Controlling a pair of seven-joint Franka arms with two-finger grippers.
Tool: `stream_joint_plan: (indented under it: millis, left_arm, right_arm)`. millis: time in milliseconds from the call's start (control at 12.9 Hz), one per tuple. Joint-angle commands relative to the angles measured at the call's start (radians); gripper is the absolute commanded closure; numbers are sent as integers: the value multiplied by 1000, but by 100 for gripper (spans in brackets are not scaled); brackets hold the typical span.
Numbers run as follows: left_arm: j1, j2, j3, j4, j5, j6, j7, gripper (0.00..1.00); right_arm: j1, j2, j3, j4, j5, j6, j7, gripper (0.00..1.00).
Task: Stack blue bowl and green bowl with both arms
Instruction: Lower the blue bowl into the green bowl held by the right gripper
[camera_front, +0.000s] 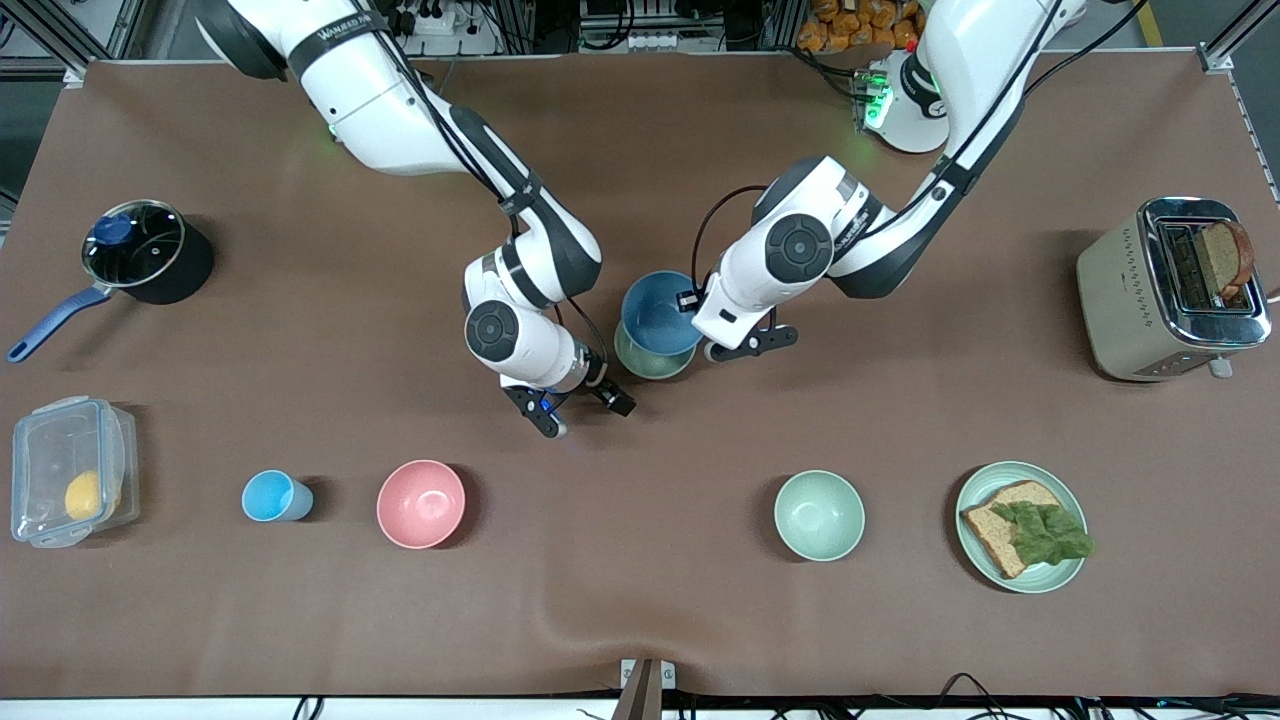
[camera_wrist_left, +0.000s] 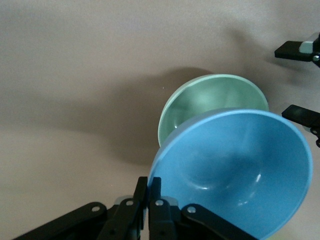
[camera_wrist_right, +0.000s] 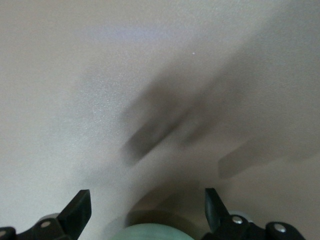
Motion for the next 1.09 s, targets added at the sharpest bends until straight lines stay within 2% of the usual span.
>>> stream_joint_plan:
  millis: [0, 466, 1010]
  left_arm:
    - [-11, 11, -1, 12, -16, 7, -31, 100]
    - [-49, 71, 7, 47, -1, 30, -57, 100]
    - [-55, 110, 24, 52, 102, 39, -71, 100]
  right_arm:
    - [2, 1, -2, -12, 21, 2, 10, 0]
    - [5, -2, -2, -26, 21, 2, 11, 0]
    - [2, -4, -2, -24, 21, 2, 10, 0]
